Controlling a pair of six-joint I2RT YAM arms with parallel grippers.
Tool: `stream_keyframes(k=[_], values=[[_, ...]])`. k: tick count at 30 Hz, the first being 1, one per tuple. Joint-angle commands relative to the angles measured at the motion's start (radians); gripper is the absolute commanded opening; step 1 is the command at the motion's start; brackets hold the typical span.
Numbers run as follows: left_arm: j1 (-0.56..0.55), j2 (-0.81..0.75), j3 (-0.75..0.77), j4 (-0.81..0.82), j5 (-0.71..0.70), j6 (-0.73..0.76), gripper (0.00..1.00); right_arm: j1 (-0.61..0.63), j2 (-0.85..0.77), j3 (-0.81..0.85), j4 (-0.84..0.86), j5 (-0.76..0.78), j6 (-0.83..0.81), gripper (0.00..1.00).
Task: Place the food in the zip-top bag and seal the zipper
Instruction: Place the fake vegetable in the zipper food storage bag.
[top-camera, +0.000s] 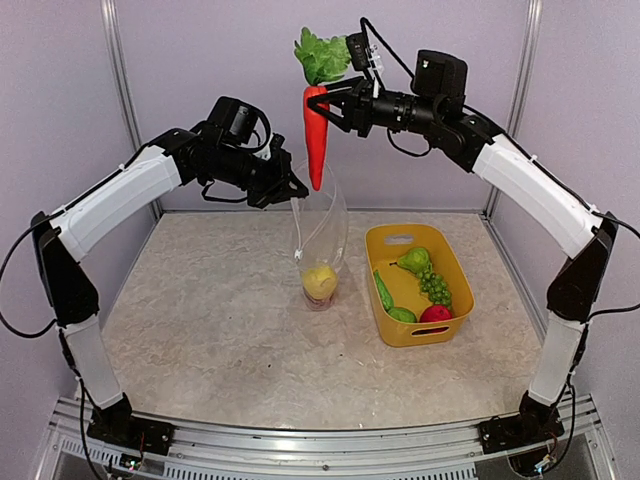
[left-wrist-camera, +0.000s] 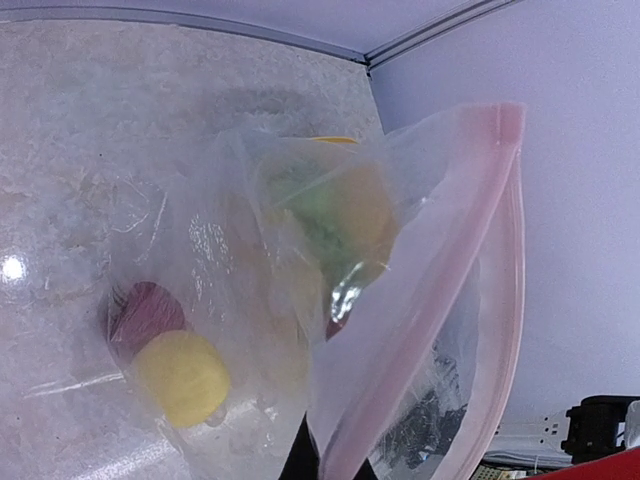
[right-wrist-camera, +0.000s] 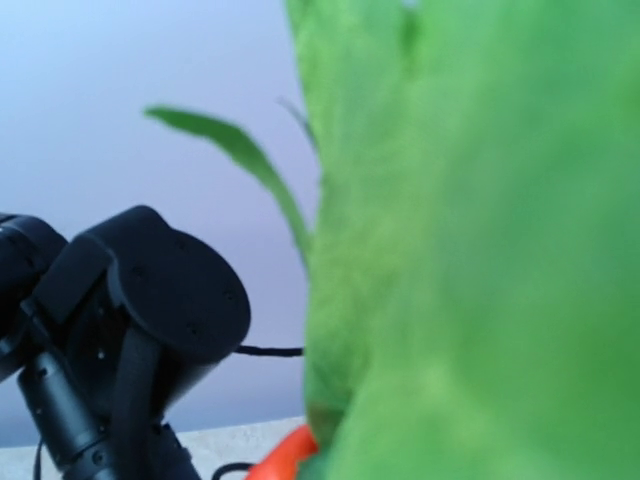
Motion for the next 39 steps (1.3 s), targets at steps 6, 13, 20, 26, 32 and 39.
stream_keyframes(k=[6,13,20,26,32,39], values=[[0.008,-0.032,-0.023,0.009,0.026,-0.008,0.00,0.017,0.047,-0.066,0.036,0.073,-0.179,0.00],[0.034,-0.073,-0.092,0.057,0.044,-0.030,0.00,0.017,-0.028,-0.239,0.044,0.082,-0.237,0.37],[0.043,-0.074,-0.106,0.076,0.059,-0.037,0.00,0.017,-0.073,-0.230,-0.004,0.059,-0.203,0.86],[0.052,-0.075,-0.112,0.081,0.060,-0.034,0.00,0.016,-0.099,-0.203,-0.070,0.025,-0.182,0.89],[0.072,-0.086,-0.120,0.074,0.059,-0.015,0.00,0.000,-0.168,-0.225,-0.187,0.006,-0.195,0.88],[0.105,-0.124,-0.111,0.014,0.043,0.048,0.00,-0.105,-0.299,-0.378,-0.304,0.037,-0.256,0.84]])
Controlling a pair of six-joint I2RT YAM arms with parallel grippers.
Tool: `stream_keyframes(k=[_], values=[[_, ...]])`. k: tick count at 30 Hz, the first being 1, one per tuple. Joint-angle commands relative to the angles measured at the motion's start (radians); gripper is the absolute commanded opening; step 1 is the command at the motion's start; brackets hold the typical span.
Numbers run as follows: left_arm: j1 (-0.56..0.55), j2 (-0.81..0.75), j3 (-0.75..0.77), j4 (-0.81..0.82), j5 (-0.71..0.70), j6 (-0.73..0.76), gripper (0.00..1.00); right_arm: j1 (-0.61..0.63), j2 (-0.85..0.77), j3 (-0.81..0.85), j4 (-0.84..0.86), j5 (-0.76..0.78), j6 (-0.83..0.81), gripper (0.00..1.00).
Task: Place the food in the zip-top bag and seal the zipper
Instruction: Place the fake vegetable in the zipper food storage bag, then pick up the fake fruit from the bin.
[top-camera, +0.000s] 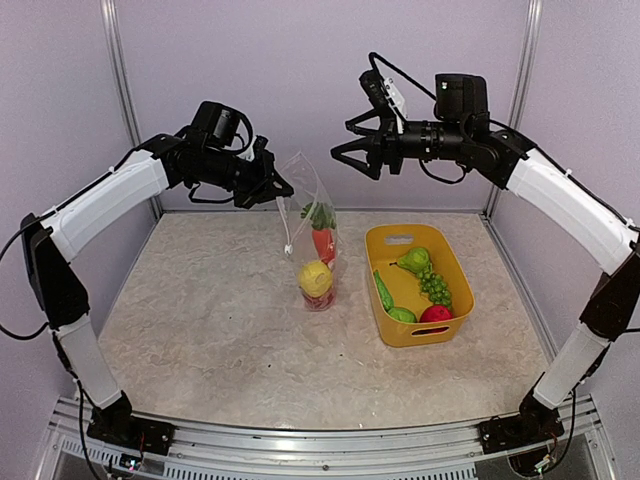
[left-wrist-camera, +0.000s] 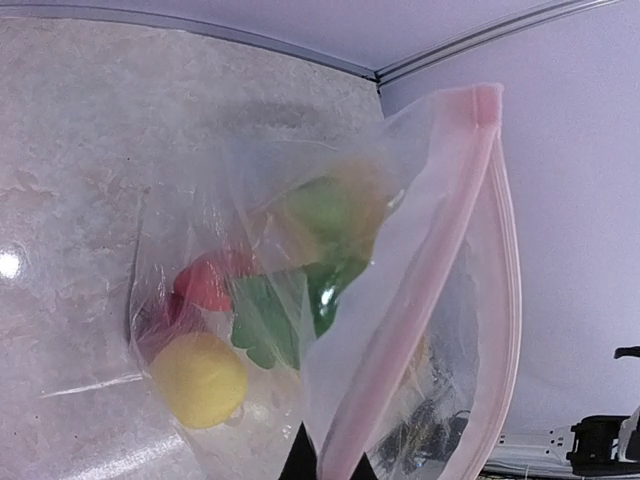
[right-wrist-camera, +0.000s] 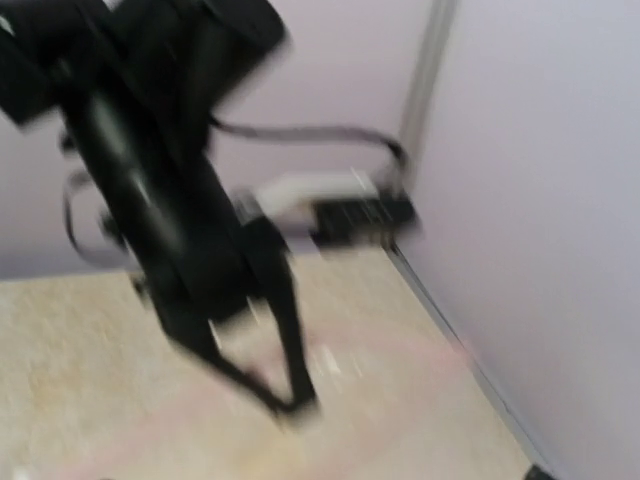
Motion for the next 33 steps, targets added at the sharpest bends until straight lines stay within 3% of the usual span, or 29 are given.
stream_keyframes(k=[1,6,10,14,18,23,28,33], values=[[0.030,-0.074,-0.002,-0.064,-0.018,0.070,0.00,-0.098,-0.105,-0.135,-0.118,0.004,-0.040,0.83],[0.061,-0.134,0.014,-0.172,-0.087,0.150,0.00,-0.229,-0.161,-0.297,-0.164,-0.030,-0.058,0.73],[0.078,-0.155,0.061,-0.289,-0.136,0.220,0.00,-0.268,-0.179,-0.407,-0.224,0.033,-0.156,0.66],[0.075,-0.144,0.059,-0.326,-0.099,0.253,0.00,-0.271,-0.200,-0.535,-0.266,0.087,-0.268,0.61],[0.063,-0.114,0.012,-0.279,-0.041,0.230,0.00,-0.271,-0.157,-0.562,-0.363,0.144,-0.375,0.58],[0.042,-0.079,-0.011,-0.251,-0.028,0.219,0.00,-0.271,-0.062,-0.547,-0.497,0.181,-0.483,0.64],[0.034,-0.072,-0.024,-0.245,-0.027,0.215,0.00,-0.271,0.006,-0.539,-0.571,0.150,-0.543,0.83],[0.035,-0.074,-0.029,-0.249,-0.035,0.222,0.00,-0.271,0.085,-0.506,-0.624,0.113,-0.558,0.85]])
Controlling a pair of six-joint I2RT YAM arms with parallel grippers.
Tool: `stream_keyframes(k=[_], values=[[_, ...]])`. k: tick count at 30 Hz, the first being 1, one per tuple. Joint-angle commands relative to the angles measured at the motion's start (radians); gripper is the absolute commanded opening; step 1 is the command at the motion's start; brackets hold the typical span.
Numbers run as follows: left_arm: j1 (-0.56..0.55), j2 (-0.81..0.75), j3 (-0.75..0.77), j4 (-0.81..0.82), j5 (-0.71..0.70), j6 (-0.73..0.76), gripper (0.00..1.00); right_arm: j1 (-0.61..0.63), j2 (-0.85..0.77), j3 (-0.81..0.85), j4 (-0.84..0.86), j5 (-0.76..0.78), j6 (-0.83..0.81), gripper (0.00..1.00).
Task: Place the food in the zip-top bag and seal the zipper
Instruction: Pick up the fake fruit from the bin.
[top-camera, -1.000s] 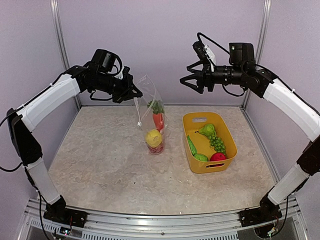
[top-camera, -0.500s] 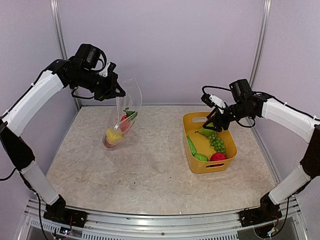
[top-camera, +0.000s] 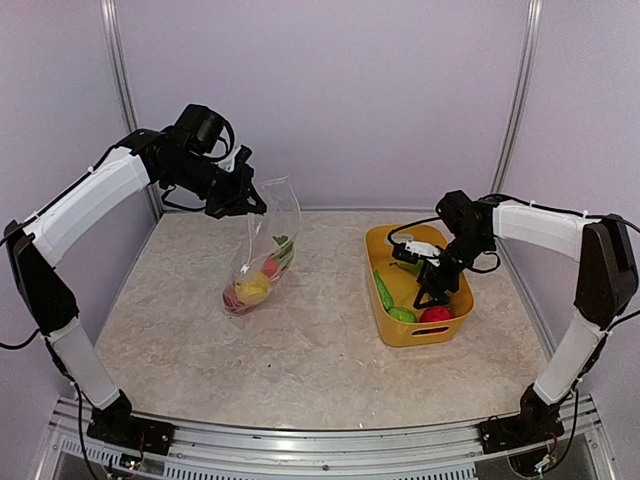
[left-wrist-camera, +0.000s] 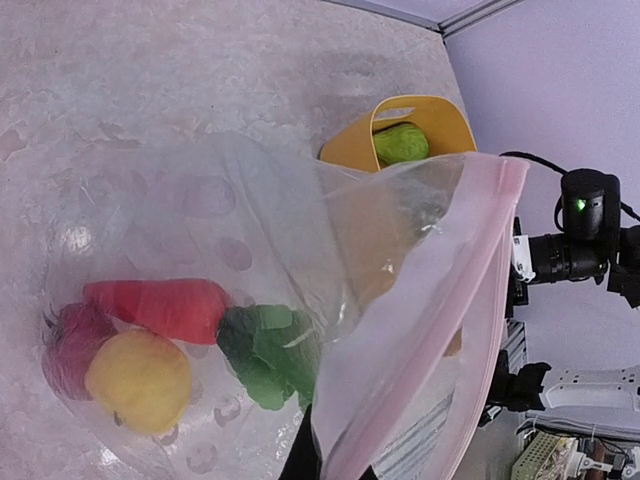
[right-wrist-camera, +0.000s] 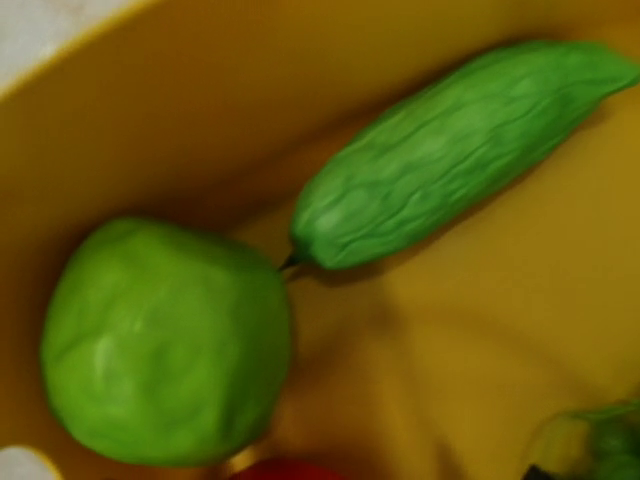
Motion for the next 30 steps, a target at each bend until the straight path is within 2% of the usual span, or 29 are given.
stream_keyframes(k=[1,4,19,30], values=[[-0.002,-0.002,-0.016,0.014,0.000,0.014,0.00,-0.001,0.067,0.044,-0.089,-0.049,-0.045,0.86],[-0.002,-0.005,-0.026,0.017,-0.007,0.016,0.00,-0.001,0.093,0.033,-0.085,-0.095,-0.056,0.99],[0.002,-0.039,-0.079,0.033,-0.024,0.009,0.00,0.002,0.250,0.029,-0.056,-0.225,-0.042,0.97],[0.002,-0.044,-0.092,0.047,-0.021,0.004,0.00,-0.018,0.239,0.042,0.030,-0.165,0.055,0.58]])
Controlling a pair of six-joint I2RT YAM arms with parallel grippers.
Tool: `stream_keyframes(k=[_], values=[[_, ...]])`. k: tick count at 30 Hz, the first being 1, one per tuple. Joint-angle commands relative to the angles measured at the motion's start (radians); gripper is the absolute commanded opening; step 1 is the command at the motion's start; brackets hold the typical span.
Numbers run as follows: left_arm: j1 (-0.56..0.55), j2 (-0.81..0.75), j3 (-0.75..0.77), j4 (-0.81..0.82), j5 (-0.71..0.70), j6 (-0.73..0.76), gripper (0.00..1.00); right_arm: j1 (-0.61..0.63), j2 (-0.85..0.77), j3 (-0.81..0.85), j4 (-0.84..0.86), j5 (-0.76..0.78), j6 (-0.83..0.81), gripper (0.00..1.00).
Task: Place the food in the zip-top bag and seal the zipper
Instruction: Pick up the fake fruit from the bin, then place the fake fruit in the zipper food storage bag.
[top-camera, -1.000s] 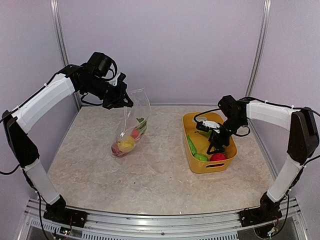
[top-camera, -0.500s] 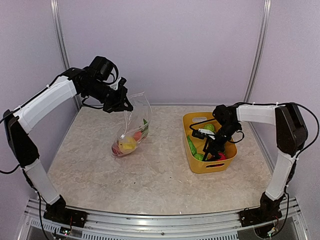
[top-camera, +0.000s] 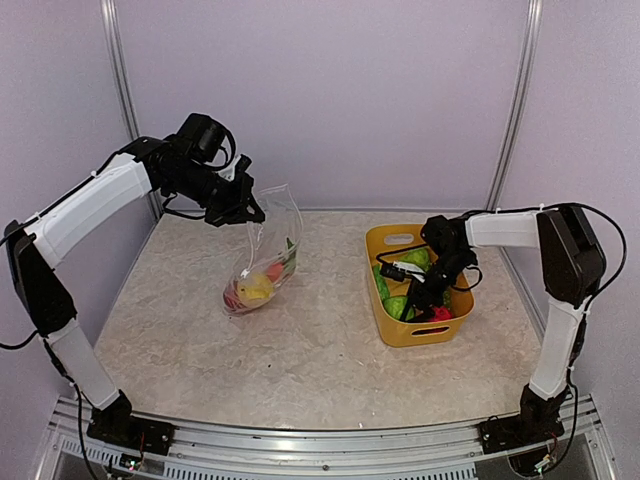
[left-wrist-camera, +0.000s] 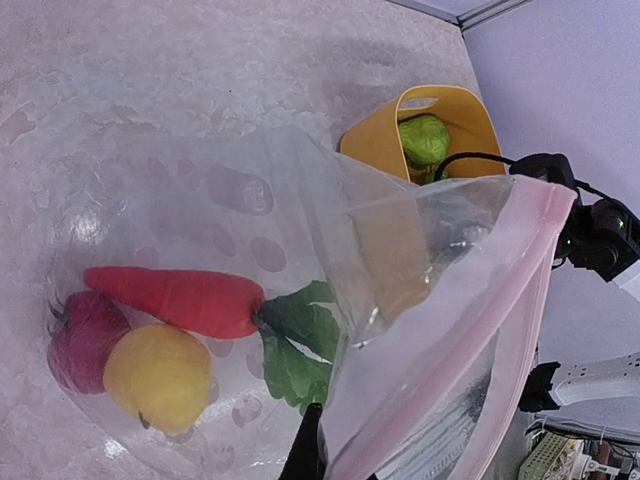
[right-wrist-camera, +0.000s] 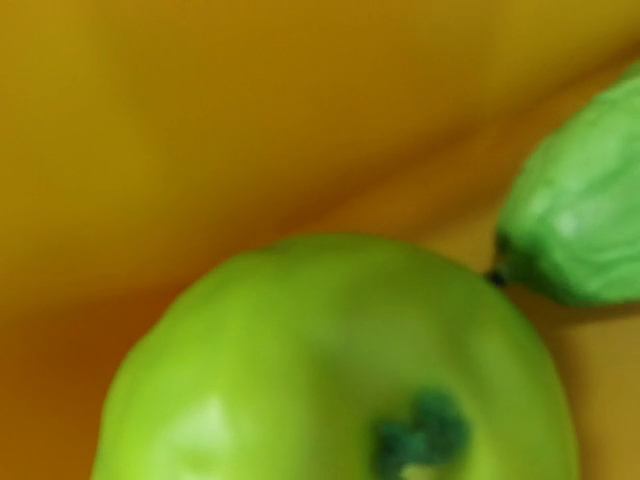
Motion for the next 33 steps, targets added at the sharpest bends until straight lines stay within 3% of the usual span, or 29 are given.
stream_keyframes(k=[1,6,15,19,24,33], values=[[0.001,-0.029,-0.018,0.019,-0.003,0.002,0.00,-0.022,-0.023,0.028,0.036,0.025,0.042,0.56],[0.000,-0.027,-0.018,0.034,0.004,-0.002,0.00,-0.042,-0.093,0.063,0.008,0.044,0.044,0.49],[-0.011,0.008,0.012,0.060,0.019,-0.012,0.00,-0.039,-0.249,0.214,-0.051,0.069,0.063,0.48],[-0.025,0.042,0.056,0.049,0.021,-0.016,0.00,0.012,-0.217,0.414,-0.123,0.029,0.083,0.48],[-0.056,0.078,0.101,0.035,0.008,-0.021,0.00,0.107,-0.183,0.615,-0.097,-0.039,0.133,0.49],[-0.091,0.125,0.183,0.008,0.003,-0.025,0.00,0.270,-0.125,0.735,0.065,-0.097,0.239,0.53]])
